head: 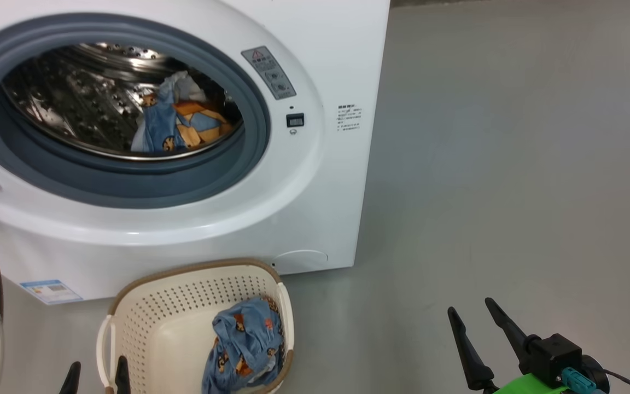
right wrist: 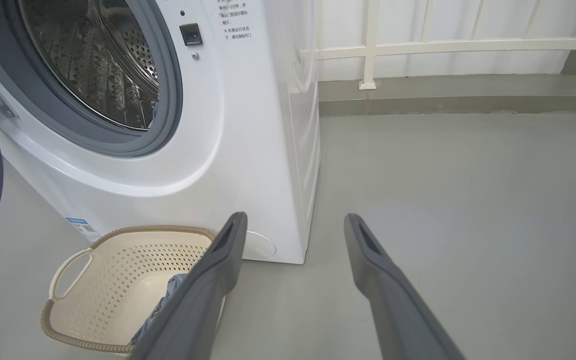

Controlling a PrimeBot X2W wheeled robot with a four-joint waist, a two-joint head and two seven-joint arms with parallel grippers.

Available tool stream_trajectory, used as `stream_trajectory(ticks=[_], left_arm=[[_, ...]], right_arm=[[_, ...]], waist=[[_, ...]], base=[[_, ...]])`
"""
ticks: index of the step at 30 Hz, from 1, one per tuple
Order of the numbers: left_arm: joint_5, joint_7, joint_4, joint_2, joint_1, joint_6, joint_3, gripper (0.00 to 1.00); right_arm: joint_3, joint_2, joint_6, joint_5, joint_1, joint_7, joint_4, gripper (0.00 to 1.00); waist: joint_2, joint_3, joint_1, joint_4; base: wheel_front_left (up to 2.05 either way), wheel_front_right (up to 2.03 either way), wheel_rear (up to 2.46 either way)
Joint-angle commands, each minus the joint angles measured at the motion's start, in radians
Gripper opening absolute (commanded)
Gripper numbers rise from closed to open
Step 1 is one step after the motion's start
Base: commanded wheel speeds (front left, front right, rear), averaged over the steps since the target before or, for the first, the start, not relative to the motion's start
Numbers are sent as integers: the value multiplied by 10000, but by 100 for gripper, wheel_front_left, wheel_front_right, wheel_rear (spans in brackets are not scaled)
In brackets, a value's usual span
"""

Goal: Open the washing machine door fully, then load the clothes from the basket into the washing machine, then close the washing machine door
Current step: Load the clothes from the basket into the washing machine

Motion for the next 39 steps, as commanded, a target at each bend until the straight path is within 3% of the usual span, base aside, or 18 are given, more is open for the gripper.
stream_trajectory(ticks=[1, 13, 28, 29, 39], left_arm=[[-73, -63, -208, 34, -432, -25, 343, 100], [-134, -63, 142, 34, -1453, -359, 360, 100], [-90, -63, 1646, 56, -3342, -875, 753, 100], [-95, -63, 2089, 183, -3897, -954, 811, 100], [-742, -63, 3415, 944, -5278, -994, 236, 100]], right_arm=[[202, -2, 16, 2, -170, -120, -253, 100], [131, 11, 16, -311, -727, -120, -571, 100], [245, 13, 16, -73, -1712, -120, -826, 100], [359, 14, 16, -14, -1911, -120, -874, 100], [523, 14, 16, 83, -2293, -120, -1113, 100]], waist=[[0, 171, 0, 6], [0, 2002, 0, -42], [0, 4582, 0, -450], [0, 5287, 0, -544], [0, 6698, 0, -887]], base=[[0, 0, 0], [0, 0, 0], [0, 0, 0], [0, 0, 0], [0, 0, 0]])
